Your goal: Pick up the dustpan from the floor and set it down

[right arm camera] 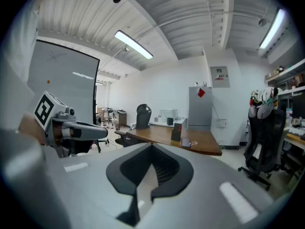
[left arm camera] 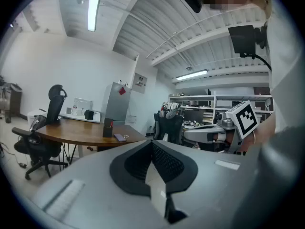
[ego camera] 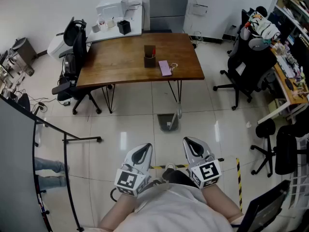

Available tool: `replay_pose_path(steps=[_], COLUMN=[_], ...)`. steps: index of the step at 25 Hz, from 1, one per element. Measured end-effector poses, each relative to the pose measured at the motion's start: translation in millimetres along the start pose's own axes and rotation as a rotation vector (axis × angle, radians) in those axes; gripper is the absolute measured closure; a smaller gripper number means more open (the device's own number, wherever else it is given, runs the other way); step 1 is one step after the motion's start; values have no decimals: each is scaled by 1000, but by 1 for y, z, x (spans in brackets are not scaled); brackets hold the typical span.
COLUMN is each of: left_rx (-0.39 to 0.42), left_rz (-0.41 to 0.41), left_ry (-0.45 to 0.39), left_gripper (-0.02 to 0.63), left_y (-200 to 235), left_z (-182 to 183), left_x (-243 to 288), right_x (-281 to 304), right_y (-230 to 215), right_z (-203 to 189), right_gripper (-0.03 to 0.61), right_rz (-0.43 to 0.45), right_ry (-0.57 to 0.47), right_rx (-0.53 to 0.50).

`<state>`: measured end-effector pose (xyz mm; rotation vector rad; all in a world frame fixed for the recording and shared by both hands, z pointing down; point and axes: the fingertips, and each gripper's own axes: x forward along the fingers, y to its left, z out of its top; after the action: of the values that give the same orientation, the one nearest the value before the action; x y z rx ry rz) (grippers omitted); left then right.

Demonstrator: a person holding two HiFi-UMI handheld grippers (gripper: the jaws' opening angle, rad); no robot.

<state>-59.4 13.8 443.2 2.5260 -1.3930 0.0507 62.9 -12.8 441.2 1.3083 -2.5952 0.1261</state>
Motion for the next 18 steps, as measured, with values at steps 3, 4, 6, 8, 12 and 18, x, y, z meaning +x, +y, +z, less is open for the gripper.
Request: replay_pose_path(steps=[3, 4, 6, 8, 12, 18], left_rx=[-11, -12, -9, -4, 3, -19], left_rz=[6, 10, 19, 33, 71, 86], left_ry=[10, 12, 14, 18, 15, 8], left_gripper=[606, 606, 606, 606, 606, 606], left_y=[13, 18, 31, 45, 79, 111], left_z=[-5, -5, -4, 1, 21, 37], left_x=[17, 25, 44, 65, 106, 153], right_x=[18, 26, 45, 68, 111, 161], right_y=[-14, -20, -36, -56, -94, -131], right_z=[9, 9, 5, -7, -12, -5], right_gripper=[577, 577, 575, 577, 575, 575], right_rz=[22, 25, 21, 18, 46, 48], right_ry=[-65, -71, -56, -4, 74, 115], right_rx=[9, 13, 15, 30, 55, 42])
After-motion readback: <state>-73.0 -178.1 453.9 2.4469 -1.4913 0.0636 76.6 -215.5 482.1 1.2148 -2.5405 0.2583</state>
